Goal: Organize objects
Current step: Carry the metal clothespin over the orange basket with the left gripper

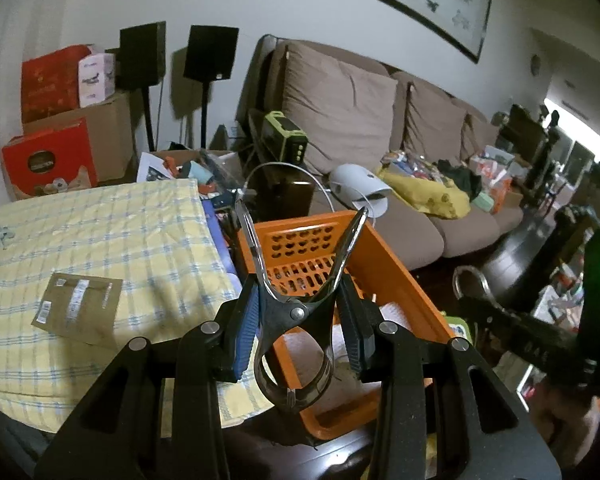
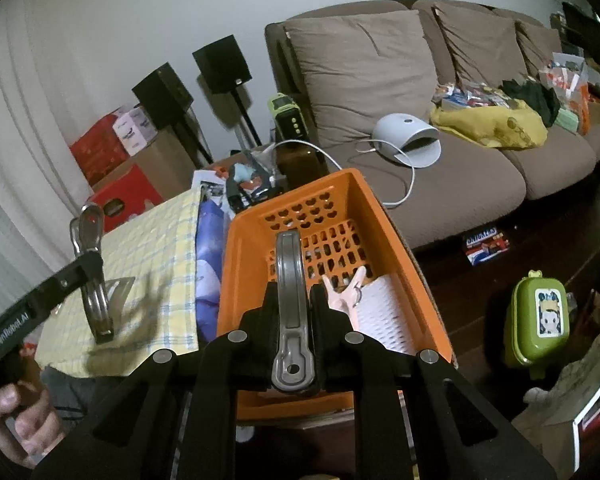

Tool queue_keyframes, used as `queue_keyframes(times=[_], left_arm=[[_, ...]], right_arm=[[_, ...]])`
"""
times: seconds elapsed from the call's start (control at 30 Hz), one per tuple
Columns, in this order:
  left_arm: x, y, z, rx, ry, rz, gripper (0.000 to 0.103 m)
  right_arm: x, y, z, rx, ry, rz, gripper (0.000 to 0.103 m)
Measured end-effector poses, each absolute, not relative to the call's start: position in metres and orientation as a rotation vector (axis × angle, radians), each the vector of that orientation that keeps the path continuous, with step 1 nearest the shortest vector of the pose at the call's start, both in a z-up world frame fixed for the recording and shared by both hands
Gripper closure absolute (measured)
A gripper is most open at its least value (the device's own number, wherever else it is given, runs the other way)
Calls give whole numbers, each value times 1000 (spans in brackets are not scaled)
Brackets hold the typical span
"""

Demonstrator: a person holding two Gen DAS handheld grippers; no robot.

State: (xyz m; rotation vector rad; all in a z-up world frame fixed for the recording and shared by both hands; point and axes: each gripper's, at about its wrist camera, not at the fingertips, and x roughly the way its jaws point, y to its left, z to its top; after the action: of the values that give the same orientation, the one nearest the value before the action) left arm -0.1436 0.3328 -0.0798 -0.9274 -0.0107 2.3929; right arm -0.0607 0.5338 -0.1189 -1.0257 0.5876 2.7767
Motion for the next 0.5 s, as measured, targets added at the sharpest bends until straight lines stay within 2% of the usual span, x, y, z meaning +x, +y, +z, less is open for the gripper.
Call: queue_keyframes(times=[0.5], left_arm=[[-147,332,-77,-945,-22,2396,68]], right_arm=[[-55,546,-116,-1003,610,2757,89]])
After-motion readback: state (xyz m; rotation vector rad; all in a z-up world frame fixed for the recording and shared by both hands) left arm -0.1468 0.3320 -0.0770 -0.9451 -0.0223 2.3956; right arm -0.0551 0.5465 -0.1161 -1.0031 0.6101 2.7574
